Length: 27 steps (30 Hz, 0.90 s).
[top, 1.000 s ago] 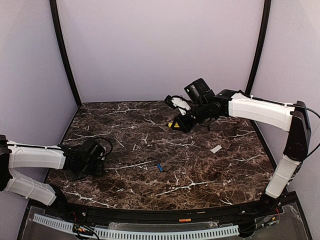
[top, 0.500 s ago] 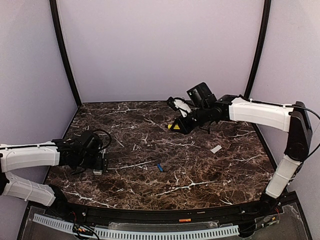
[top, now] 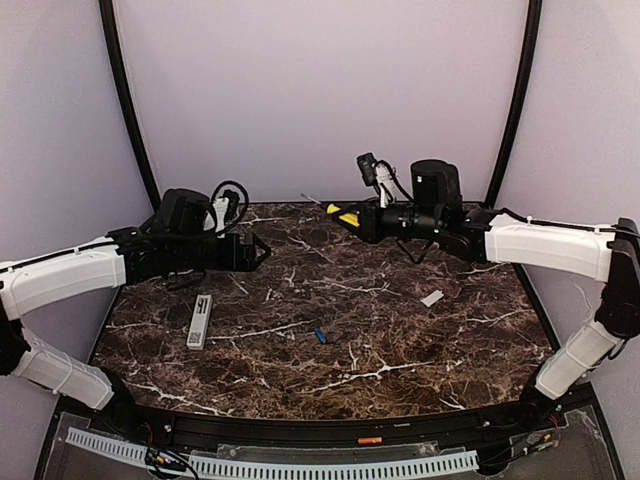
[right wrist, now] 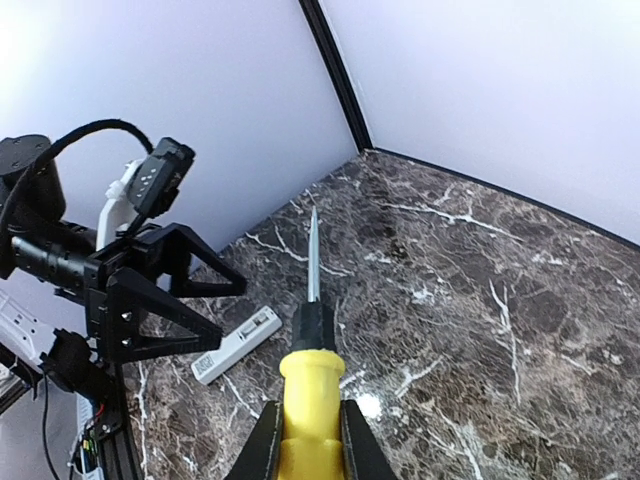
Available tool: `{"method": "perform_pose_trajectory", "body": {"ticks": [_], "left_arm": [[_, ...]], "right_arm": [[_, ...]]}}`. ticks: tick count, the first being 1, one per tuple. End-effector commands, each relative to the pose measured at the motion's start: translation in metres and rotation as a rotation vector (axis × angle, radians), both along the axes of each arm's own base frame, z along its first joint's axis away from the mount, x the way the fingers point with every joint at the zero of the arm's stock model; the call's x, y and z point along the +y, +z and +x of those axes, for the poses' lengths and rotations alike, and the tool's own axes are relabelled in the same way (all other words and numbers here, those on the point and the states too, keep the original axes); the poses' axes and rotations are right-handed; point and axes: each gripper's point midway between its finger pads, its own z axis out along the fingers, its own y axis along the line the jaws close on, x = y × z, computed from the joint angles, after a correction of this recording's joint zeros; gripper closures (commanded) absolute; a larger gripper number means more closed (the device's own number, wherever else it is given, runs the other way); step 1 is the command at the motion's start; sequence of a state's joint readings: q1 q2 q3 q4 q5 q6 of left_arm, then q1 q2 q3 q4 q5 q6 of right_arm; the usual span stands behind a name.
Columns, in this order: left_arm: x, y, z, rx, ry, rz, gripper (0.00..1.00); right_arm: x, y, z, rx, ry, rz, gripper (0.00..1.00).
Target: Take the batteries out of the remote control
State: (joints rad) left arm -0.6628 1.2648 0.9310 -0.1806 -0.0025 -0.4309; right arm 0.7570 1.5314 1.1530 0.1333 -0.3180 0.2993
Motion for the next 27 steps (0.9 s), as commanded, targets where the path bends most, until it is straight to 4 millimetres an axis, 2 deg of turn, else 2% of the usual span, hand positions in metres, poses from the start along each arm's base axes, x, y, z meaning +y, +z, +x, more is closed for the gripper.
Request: {"method": "perform_pose_trajectory", "body": {"ticks": [1,2,6,12,21,27], "left_arm": [[-0.051,0.062,0.015,-0.083,-0.143,-0.246,0.13],[-0.058,0.075,0.021,-0.104,-0.144,-0.288,0.14],[-0.08,0.106,0.027,-0.149,-0.208,-0.424,0.15],[-0.107,0.14,0.018,-0.161,-0.353,-0.628,0.19],[-0.117,0.168,0.009,-0.201,-0.453,-0.766,0.3],[-0.121,0.178,0.002,-0.213,-0.513,-0.818,0.35]], "right_arm": [[0.006,0.052,-0.007,-0.08,0.055,0.24,1.0],[0.006,0.056,-0.009,-0.09,0.063,0.26,1.0],[0.007,0.066,-0.014,-0.106,0.089,0.319,1.0],[0.01,0.075,-0.023,-0.119,0.153,0.392,1.0],[0.019,0.077,-0.027,-0.084,0.22,0.45,1.0],[0.021,0.078,-0.026,-0.079,0.228,0.463,1.0]]}}
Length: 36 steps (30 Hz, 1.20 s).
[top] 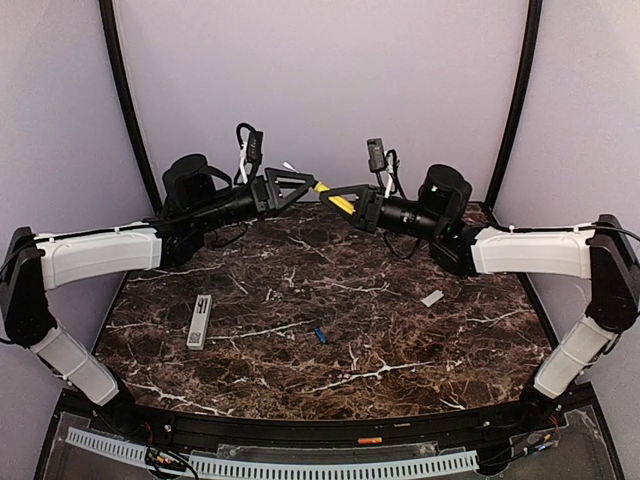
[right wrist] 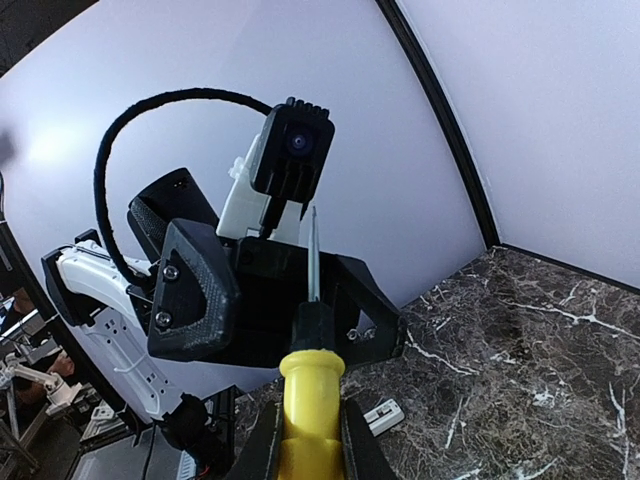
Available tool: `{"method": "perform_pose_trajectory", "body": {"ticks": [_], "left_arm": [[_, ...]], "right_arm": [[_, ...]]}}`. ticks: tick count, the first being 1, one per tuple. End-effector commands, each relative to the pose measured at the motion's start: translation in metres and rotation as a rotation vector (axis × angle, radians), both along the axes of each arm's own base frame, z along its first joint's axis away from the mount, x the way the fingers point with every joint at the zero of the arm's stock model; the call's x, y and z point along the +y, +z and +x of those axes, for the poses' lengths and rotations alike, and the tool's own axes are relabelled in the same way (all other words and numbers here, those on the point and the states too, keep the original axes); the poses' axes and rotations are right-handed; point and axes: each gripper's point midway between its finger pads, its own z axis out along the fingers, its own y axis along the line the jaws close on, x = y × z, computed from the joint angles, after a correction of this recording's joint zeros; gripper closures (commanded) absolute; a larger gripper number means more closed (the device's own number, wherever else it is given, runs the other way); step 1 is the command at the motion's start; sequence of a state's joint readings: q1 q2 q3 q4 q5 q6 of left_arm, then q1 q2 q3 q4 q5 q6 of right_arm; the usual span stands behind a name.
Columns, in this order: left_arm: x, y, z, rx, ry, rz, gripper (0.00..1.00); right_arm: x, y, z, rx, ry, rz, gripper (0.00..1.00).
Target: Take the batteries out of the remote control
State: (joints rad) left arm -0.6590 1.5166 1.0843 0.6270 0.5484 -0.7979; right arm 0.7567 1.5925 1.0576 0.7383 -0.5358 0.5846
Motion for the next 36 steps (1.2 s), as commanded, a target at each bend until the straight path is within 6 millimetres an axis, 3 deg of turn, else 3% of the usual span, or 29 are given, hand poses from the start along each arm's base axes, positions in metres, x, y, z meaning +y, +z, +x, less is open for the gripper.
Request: {"method": "perform_pose_trajectory", "body": {"ticks": [1,4,8,10,14,20,22,25,28,30,33,36], "left_arm": [[-0.002,0.027,-0.007,-0.06,-0.059,-0.08,0.35],[-0.003,0.027,-0.005,-0.062,-0.059,-0.09,0.38],[-0.008,0.028,-0.002,-0.056,-0.071,-0.106,0.53],[-0.009,0.03,0.0,-0.056,-0.072,-0.118,0.63],[-0.012,0.03,0.003,-0.05,-0.082,-0.121,0.95],[-0.014,0.028,0.001,-0.042,-0.098,-0.105,1.0],[-0.014,0.029,0.001,-0.043,-0.092,-0.087,1.0],[-0.012,0.023,0.003,-0.021,-0.067,-0.022,1.0],[-0.006,0.025,0.005,-0.045,-0.033,0.036,1.0],[0.001,0.014,0.008,-0.012,-0.002,0.111,1.0],[0.013,0.009,0.015,-0.015,0.045,0.185,1.0],[0.029,-0.006,0.023,0.03,0.099,0.292,1.0]], "right_arm": [[-0.001,0.016,-0.001,-0.035,0.022,0.048,1.0],[0.002,0.017,-0.003,-0.04,0.046,0.046,1.0],[0.006,0.015,-0.005,-0.029,0.079,0.053,1.0],[0.006,0.015,-0.006,-0.028,0.089,0.054,1.0],[0.006,0.014,-0.007,-0.027,0.09,0.054,1.0],[0.008,0.009,-0.005,-0.014,0.089,0.024,1.0],[0.009,0.004,-0.003,-0.01,0.081,-0.008,0.9],[0.01,-0.004,0.0,-0.008,0.064,-0.07,0.59],[0.005,-0.016,0.003,-0.006,0.024,-0.153,0.39],[-0.001,-0.025,0.004,-0.007,-0.005,-0.209,0.27],[-0.014,-0.041,0.004,0.002,-0.046,-0.29,0.15],[-0.029,-0.056,0.006,0.004,-0.096,-0.357,0.1]]}}
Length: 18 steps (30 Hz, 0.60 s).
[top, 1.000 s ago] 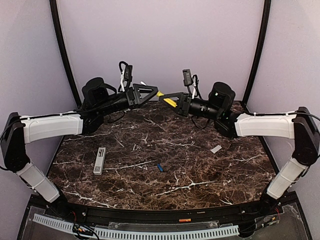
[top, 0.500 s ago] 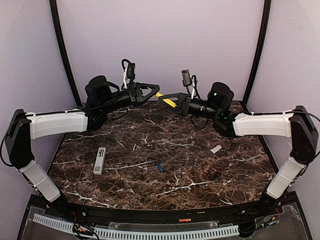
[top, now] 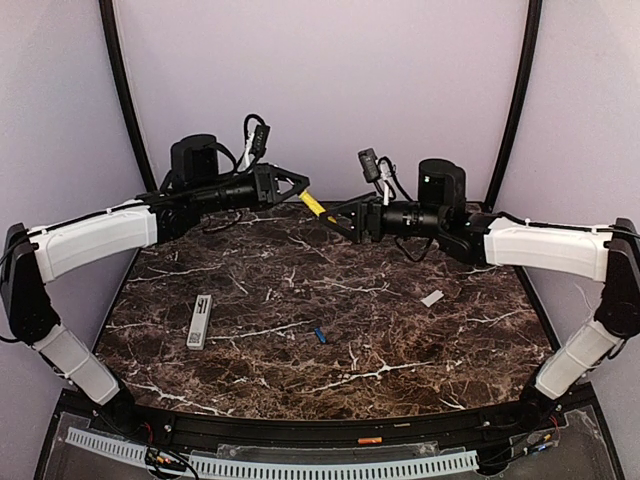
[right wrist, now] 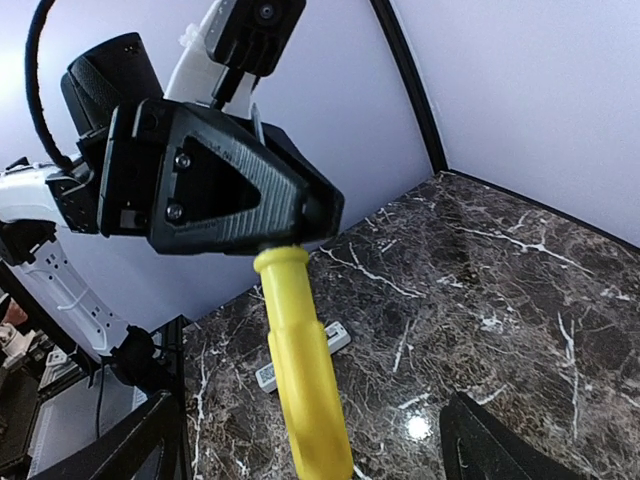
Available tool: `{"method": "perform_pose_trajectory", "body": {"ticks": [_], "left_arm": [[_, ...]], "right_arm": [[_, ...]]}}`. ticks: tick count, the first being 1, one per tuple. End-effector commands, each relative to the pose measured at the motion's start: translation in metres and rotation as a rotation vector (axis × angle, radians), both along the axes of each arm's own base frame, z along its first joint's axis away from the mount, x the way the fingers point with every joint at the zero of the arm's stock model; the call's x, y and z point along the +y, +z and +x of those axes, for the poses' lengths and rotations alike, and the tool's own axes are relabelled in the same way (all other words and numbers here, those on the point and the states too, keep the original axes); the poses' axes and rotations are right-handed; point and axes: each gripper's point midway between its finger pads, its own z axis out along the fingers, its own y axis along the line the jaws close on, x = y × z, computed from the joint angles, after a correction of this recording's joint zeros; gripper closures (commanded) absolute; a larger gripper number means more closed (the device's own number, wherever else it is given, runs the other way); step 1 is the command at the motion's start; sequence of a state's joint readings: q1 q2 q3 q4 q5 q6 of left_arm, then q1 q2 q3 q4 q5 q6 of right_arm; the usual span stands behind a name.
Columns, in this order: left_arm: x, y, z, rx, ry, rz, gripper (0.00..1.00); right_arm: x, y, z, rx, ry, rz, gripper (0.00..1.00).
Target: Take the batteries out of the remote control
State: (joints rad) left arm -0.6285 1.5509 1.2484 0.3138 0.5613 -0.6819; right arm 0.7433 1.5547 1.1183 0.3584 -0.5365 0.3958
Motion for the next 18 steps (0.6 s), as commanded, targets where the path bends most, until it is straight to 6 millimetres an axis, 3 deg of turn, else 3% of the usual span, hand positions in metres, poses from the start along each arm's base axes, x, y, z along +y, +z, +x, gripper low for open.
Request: {"method": "perform_pose_trajectory", "body": {"ticks": [1,2,3,4,5,6,7,8,9,10,18], "left_arm": [[0.032,0.004,0.005,-0.036,0.087,0.177,1.0],[0.04,-0.012,0.007,0.015,0.111,0.249,1.0],[0.045,-0.005,0.011,-0.018,0.119,0.281,1.0],[0.052,-0.025,0.011,0.04,0.136,0.362,1.0],[0.056,-0.017,0.015,0.005,0.144,0.394,1.0],[0.066,-0.038,0.016,0.062,0.165,0.485,1.0],[0.072,-0.031,0.02,0.031,0.182,0.527,1.0],[0.086,-0.053,0.023,0.088,0.22,0.636,1.0],[0.094,-0.047,0.029,0.072,0.249,0.678,1.0],[0.108,-0.066,0.03,0.123,0.276,0.774,1.0],[0.187,-0.11,0.047,0.261,0.404,1.145,1.0]], "right_arm": [[-0.029,-0.022,0.002,-0.028,-0.091,-0.136,0.09],[-0.033,-0.026,0.002,-0.028,-0.108,-0.154,0.09],[-0.038,-0.029,0.003,-0.029,-0.127,-0.171,0.09],[-0.042,-0.031,0.004,-0.03,-0.141,-0.188,0.08],[-0.045,-0.036,0.004,-0.028,-0.153,-0.206,0.08],[-0.048,-0.038,0.005,-0.029,-0.164,-0.222,0.08],[-0.05,-0.041,0.006,-0.032,-0.177,-0.24,0.08],[-0.053,-0.043,0.008,-0.03,-0.189,-0.257,0.08],[-0.054,-0.045,0.009,-0.03,-0.198,-0.27,0.08],[-0.056,-0.047,0.01,-0.028,-0.206,-0.282,0.08],[-0.06,-0.066,0.013,0.009,-0.228,-0.35,0.09]]}}
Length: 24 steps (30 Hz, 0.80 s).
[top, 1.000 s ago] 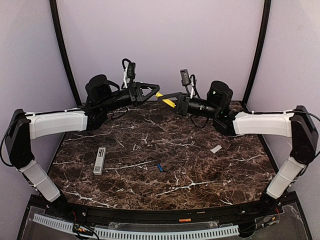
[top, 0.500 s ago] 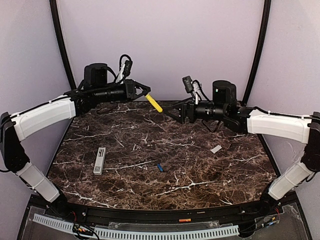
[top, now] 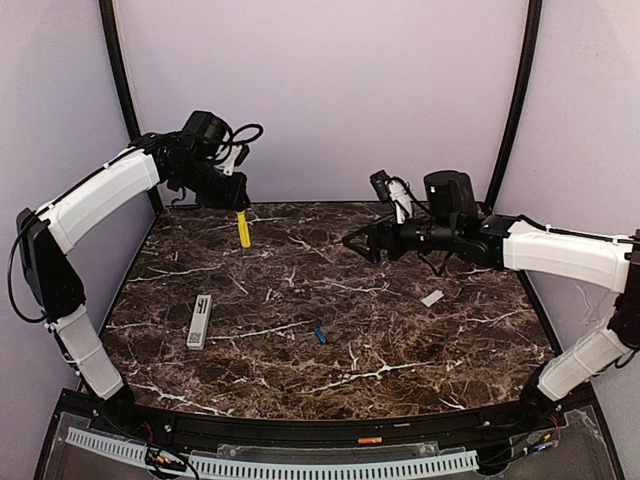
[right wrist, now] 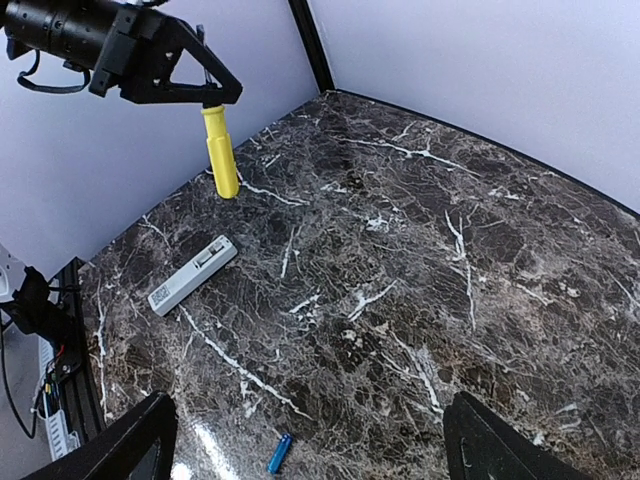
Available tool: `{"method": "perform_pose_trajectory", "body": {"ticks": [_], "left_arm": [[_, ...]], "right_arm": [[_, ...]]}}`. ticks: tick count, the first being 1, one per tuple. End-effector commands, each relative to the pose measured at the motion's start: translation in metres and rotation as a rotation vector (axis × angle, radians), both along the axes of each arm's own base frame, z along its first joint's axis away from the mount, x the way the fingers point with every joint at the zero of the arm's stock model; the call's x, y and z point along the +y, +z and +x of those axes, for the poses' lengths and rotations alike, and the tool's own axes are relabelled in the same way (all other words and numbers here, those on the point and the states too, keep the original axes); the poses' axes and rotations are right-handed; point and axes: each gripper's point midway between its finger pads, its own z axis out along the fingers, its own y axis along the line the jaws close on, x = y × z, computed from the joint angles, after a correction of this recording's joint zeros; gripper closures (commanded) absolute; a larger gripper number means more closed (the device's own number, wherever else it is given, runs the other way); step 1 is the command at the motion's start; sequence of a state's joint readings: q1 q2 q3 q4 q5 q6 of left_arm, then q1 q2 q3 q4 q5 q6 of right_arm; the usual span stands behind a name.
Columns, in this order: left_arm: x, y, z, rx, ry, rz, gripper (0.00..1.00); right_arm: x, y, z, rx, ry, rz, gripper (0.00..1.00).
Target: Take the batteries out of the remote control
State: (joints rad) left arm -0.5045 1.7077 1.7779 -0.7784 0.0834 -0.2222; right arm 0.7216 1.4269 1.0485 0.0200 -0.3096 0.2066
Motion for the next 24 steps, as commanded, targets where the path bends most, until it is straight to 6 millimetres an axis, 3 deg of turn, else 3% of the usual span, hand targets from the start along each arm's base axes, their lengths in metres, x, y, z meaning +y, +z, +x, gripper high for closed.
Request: {"method": "perform_pose_trajectory", "body": {"ticks": [1,5,12,24], "left_arm": [[0.076,-0.049,-0.012,0.165,0.112,0.348,1.0],[0.116,-0.074,-0.006,0.235,0.192,0.422,1.0],[0.162,-0.133,-0.005,0.427,0.235,0.453,1.0],[0.183,-0.198,0.0,0.588,0.238,0.442,1.0]], "right_arm": [[-0.007,-0.015,0.005,0.017,-0.029,-0.055,0.09],[-0.006,-0.022,0.003,0.033,-0.021,-0.063,0.09],[-0.007,-0.033,0.0,0.055,-0.011,-0.078,0.09],[-0.006,-0.046,-0.005,0.076,0.016,-0.092,0.09]]}}
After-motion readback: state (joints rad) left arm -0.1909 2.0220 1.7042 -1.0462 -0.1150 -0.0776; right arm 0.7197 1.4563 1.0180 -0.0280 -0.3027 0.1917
